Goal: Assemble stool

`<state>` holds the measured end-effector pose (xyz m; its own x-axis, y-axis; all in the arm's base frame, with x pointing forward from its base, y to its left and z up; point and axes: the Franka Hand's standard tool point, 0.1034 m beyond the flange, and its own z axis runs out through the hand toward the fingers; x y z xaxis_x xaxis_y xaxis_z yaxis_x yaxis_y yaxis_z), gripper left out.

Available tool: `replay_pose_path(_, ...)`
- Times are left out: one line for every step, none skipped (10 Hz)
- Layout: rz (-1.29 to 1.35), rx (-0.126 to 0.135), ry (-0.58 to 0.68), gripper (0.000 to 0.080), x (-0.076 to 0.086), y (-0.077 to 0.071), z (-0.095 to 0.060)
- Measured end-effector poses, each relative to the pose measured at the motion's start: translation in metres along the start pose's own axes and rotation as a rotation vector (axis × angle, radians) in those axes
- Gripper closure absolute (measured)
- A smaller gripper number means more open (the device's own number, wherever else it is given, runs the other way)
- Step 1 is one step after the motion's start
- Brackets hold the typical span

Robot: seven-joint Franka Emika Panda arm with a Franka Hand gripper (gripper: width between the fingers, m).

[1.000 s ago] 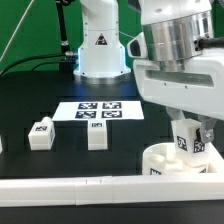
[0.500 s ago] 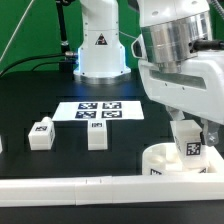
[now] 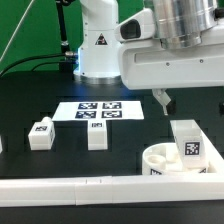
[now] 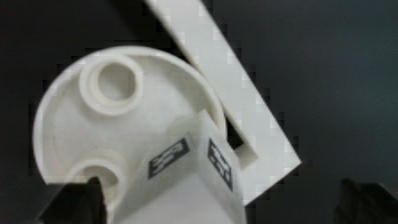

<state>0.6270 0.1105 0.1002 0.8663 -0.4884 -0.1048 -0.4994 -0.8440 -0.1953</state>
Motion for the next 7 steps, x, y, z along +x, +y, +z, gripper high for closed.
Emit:
replay_pose_path(-0.075, -0.002, 0.0, 0.015, 0.0, 0.001, 0.0)
replay_pose_path(-0.174, -0.005, 0.001, 0.015, 0.0, 0.001, 0.0)
replay_pose_path(-0.368, -0.062, 0.021, 0.015, 0.002, 0.001, -0.001)
replay_pose_path(-0.53, -0.092, 0.029, 0.015, 0.002, -0.002, -0.003)
replay_pose_path(-0.711, -0.126, 0.037, 0.015, 0.003, -0.007, -0.006)
replay_pose_path(-0.863, -0.16, 0.037, 0.015, 0.0, -0.011, -0.005)
replay_pose_path(-0.912, -0.157, 0.035, 0.015, 0.001, -0.008, -0.004)
